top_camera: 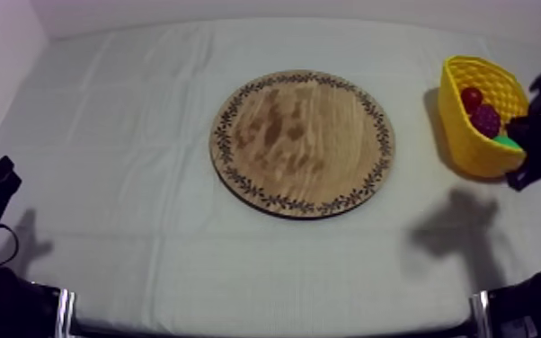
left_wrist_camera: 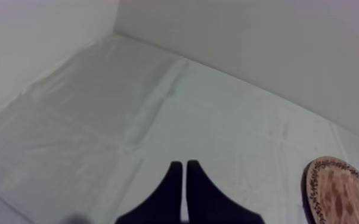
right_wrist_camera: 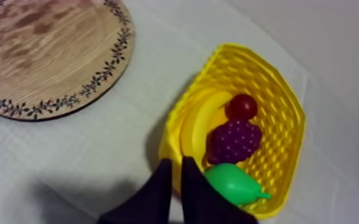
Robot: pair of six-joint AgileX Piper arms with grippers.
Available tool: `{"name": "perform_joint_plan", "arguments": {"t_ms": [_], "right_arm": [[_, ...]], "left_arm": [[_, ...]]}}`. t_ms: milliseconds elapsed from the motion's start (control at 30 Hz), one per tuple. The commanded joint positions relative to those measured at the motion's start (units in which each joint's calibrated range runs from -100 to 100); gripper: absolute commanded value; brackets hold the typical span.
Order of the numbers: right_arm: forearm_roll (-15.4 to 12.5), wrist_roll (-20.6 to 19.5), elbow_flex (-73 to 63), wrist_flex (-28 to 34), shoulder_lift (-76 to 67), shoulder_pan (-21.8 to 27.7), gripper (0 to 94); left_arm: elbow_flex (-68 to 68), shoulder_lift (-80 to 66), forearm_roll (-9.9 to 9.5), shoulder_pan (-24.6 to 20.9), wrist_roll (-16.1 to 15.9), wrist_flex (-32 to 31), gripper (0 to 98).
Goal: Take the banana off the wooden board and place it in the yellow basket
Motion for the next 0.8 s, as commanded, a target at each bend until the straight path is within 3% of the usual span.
{"name": "perform_joint_plan", "arguments": {"t_ms": [0, 67, 167, 333, 500, 667, 767], "right_arm": [[-5.64, 7.39, 7.34, -2.07, -8.48, -0.03, 1.8], [-8.54, 11.02, 11.96, -4.08, -12.35, -0.40, 1.3], [-8.01, 8.71, 15.66, -3.80, -17.84, -1.58, 0.9], [-5.19, 0.35, 16.25, 3.53, -26.97, -3.18, 0.6], [-1.76, -11.37, 16.14, 8.58, -34.05, -7.03, 0.5], [0.99, -18.94, 16.75, 9.38, -35.78, -9.22, 0.4], [2.84, -22.35, 18.78, 5.50, -36.01, -10.28, 0.4]], "left_arm": [[0.03, 0.00, -0.02, 0.01, -0.01, 0.00, 0.1], [0.03, 0.00, -0.02, 0.01, 0.00, 0.00, 0.1], [0.03, 0.00, -0.02, 0.01, -0.01, 0.00, 0.1], [0.03, 0.00, -0.02, 0.01, -0.01, 0.00, 0.1], [0.03, 0.00, -0.02, 0.01, -0.02, 0.00, 0.1], [0.03, 0.00, -0.02, 0.01, -0.02, 0.00, 0.1], [0.03, 0.00, -0.02, 0.01, -0.02, 0.00, 0.1]]}}
